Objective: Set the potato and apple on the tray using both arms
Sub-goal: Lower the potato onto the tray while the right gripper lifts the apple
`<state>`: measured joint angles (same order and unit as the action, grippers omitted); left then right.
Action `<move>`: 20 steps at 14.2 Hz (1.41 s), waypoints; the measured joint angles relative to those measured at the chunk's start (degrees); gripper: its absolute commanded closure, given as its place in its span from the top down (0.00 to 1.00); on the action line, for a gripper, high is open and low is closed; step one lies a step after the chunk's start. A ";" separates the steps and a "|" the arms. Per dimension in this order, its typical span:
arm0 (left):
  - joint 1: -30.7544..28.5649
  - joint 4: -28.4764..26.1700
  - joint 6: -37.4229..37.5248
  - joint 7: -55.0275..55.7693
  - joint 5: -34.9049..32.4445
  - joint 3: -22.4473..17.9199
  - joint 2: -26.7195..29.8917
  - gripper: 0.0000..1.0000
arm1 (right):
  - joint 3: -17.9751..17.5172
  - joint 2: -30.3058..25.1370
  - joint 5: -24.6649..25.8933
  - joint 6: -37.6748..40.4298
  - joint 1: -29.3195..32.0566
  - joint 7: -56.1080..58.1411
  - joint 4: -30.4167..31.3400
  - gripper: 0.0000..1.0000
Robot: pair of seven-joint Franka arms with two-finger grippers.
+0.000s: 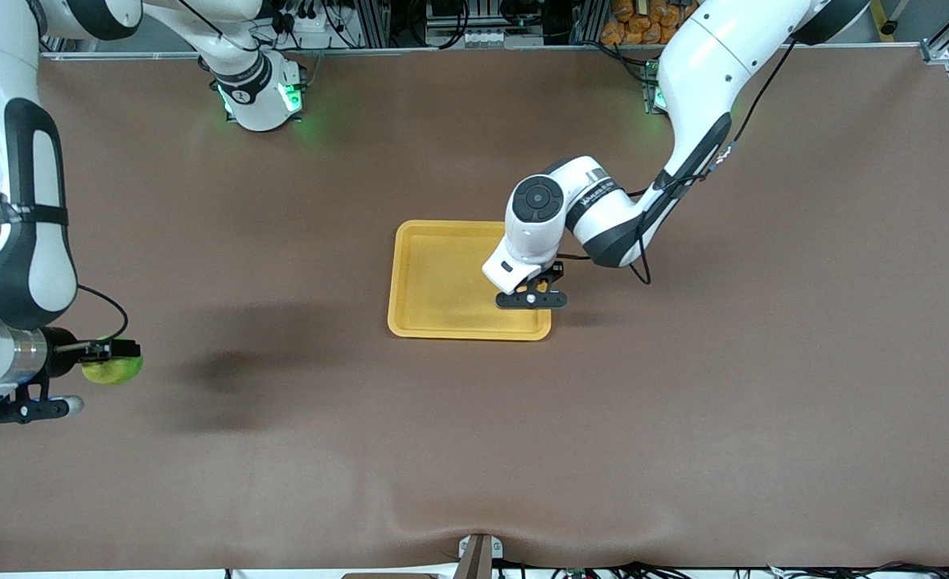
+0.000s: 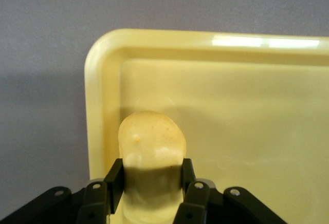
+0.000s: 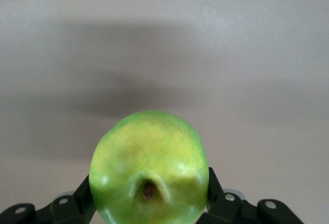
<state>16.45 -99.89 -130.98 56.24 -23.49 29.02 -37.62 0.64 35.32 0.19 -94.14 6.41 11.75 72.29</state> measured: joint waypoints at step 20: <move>0.38 0.34 0.34 2.27 -1.30 -1.18 -0.86 1.00 | -0.11 -15.38 -2.32 10.55 -8.17 -5.89 10.73 0.00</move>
<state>16.83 -99.56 -130.64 58.51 -24.79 27.84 -38.48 0.53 19.94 -2.13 -83.59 -1.76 5.86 83.02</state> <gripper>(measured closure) 0.322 0.172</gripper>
